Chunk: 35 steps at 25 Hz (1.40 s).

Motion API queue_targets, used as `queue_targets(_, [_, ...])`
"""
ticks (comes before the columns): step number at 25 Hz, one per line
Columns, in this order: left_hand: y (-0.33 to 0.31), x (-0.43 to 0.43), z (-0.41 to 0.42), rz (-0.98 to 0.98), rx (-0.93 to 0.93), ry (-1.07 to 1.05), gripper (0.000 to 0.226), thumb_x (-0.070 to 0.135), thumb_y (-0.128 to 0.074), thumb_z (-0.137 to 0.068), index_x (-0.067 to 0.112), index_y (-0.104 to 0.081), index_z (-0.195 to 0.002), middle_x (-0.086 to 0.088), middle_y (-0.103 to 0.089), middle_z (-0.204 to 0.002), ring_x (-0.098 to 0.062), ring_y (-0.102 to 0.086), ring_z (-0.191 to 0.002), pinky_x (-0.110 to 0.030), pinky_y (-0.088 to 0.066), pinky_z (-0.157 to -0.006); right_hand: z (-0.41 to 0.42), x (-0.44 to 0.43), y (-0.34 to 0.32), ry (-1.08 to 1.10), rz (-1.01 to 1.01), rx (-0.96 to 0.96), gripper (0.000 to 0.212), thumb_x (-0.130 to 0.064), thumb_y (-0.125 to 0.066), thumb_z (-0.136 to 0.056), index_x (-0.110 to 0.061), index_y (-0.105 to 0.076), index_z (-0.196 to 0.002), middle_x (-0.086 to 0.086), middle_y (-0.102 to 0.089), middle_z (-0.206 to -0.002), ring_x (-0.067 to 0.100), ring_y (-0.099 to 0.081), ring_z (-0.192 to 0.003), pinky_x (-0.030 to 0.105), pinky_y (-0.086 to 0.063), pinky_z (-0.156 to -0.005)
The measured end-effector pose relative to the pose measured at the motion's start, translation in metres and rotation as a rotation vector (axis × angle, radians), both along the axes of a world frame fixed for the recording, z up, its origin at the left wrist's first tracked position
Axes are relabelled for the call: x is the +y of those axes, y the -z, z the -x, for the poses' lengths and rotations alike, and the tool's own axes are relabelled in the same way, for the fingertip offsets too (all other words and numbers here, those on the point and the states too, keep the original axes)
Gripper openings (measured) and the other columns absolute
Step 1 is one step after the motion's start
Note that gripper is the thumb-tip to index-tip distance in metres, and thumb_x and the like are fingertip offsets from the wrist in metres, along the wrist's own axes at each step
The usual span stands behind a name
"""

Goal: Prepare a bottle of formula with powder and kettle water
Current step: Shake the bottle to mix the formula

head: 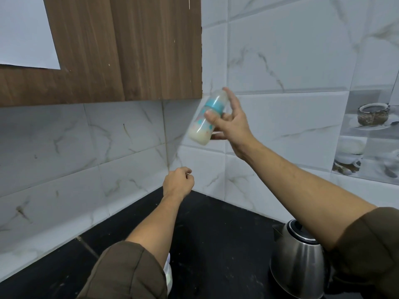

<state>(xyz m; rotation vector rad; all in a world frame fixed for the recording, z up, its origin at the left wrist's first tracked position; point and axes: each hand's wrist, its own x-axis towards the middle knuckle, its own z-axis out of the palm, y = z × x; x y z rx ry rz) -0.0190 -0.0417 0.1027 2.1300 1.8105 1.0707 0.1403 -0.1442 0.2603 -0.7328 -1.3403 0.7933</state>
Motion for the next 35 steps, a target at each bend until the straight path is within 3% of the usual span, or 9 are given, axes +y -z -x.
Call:
queue_targets(2, [0.000, -0.001, 0.002, 0.007, -0.001, -0.012, 0.040, 0.021, -0.050, -0.099, 0.023, -0.068, -0.135, -0.002, -0.074, -0.124, -0.026, -0.066, -0.114, -0.034, -0.052, -0.090, 0.002, 0.006, -0.007, 0.114, -0.024, 0.368, 0.086, -0.018, -0.076, -0.096, -0.039, -0.023, -0.160, 0.005, -0.068, -0.116, 0.033, -0.075, -0.105, 0.042, -0.065, -0.072])
queue_targets(4, [-0.001, 0.001, 0.004, 0.008, -0.003, -0.014, 0.040, 0.021, -0.049, -0.098, 0.023, -0.068, -0.134, -0.002, -0.074, -0.123, -0.027, -0.066, -0.114, -0.034, -0.052, -0.091, 0.000, 0.010, -0.009, 0.114, -0.026, 0.446, 0.086, -0.020, -0.076, -0.096, -0.040, -0.021, -0.159, 0.004, -0.066, -0.116, 0.036, -0.073, -0.110, 0.043, -0.065, -0.072])
queue_targets(9, [-0.006, 0.004, 0.001, 0.012, -0.013, -0.012, 0.039, 0.024, -0.051, -0.098, 0.024, -0.068, -0.134, -0.002, -0.074, -0.122, -0.027, -0.066, -0.111, -0.035, -0.054, -0.091, -0.006, -0.004, 0.007, -0.093, 0.037, -0.422, 0.081, -0.016, -0.080, -0.092, -0.042, -0.035, -0.154, 0.013, -0.075, -0.118, 0.027, -0.077, -0.102, 0.040, -0.063, -0.068])
queue_targets(15, [-0.004, 0.001, 0.004, 0.015, -0.018, -0.011, 0.041, 0.022, -0.049, -0.097, 0.024, -0.069, -0.133, 0.001, -0.075, -0.120, -0.025, -0.067, -0.111, -0.034, -0.054, -0.089, -0.009, 0.003, -0.017, 0.180, -0.096, 0.393, 0.086, -0.019, -0.076, -0.096, -0.039, -0.022, -0.160, 0.008, -0.069, -0.118, 0.032, -0.075, -0.107, 0.045, -0.066, -0.076])
queue_targets(21, [-0.010, 0.000, 0.001, -0.009, 0.000, 0.007, 0.040, 0.023, -0.051, -0.098, 0.024, -0.068, -0.134, 0.000, -0.074, -0.123, -0.025, -0.066, -0.112, -0.034, -0.054, -0.090, -0.001, -0.001, 0.007, 0.016, -0.015, -0.367, 0.083, -0.017, -0.082, -0.090, -0.045, -0.035, -0.153, 0.015, -0.069, -0.127, 0.026, -0.075, -0.107, 0.043, -0.066, -0.073])
queue_targets(27, [-0.007, -0.001, 0.009, -0.003, 0.005, -0.018, 0.042, 0.020, -0.049, -0.097, 0.024, -0.069, -0.134, -0.002, -0.074, -0.122, -0.027, -0.066, -0.114, -0.036, -0.054, -0.092, -0.003, 0.001, -0.011, 0.221, -0.091, 0.378, 0.088, -0.021, -0.076, -0.096, -0.041, -0.020, -0.160, 0.012, -0.070, -0.121, 0.027, -0.075, -0.105, 0.045, -0.066, -0.079])
queue_targets(29, [-0.005, -0.001, 0.009, -0.001, 0.008, -0.012, 0.042, 0.021, -0.049, -0.097, 0.024, -0.068, -0.134, -0.002, -0.074, -0.123, -0.027, -0.066, -0.114, -0.037, -0.054, -0.093, -0.005, -0.001, -0.010, 0.180, -0.036, 0.256, 0.087, -0.022, -0.076, -0.095, -0.040, -0.021, -0.160, 0.013, -0.070, -0.122, 0.027, -0.076, -0.102, 0.045, -0.066, -0.077])
queue_targets(33, [-0.005, -0.001, 0.004, 0.001, 0.004, 0.012, 0.041, 0.022, -0.050, -0.098, 0.024, -0.068, -0.134, 0.001, -0.074, -0.123, -0.024, -0.067, -0.111, -0.035, -0.056, -0.092, -0.007, -0.008, 0.006, 0.002, 0.047, -0.319, 0.085, -0.018, -0.081, -0.091, -0.041, -0.032, -0.158, 0.015, -0.075, -0.117, 0.027, -0.078, -0.100, 0.044, -0.064, -0.073])
queue_targets(35, [-0.006, -0.001, 0.004, -0.001, 0.006, 0.015, 0.040, 0.023, -0.050, -0.098, 0.025, -0.068, -0.134, 0.001, -0.074, -0.122, -0.024, -0.067, -0.111, -0.035, -0.056, -0.091, -0.007, -0.008, 0.005, 0.012, 0.005, -0.212, 0.086, -0.017, -0.080, -0.092, -0.041, -0.031, -0.158, 0.015, -0.075, -0.118, 0.026, -0.077, -0.101, 0.043, -0.064, -0.071])
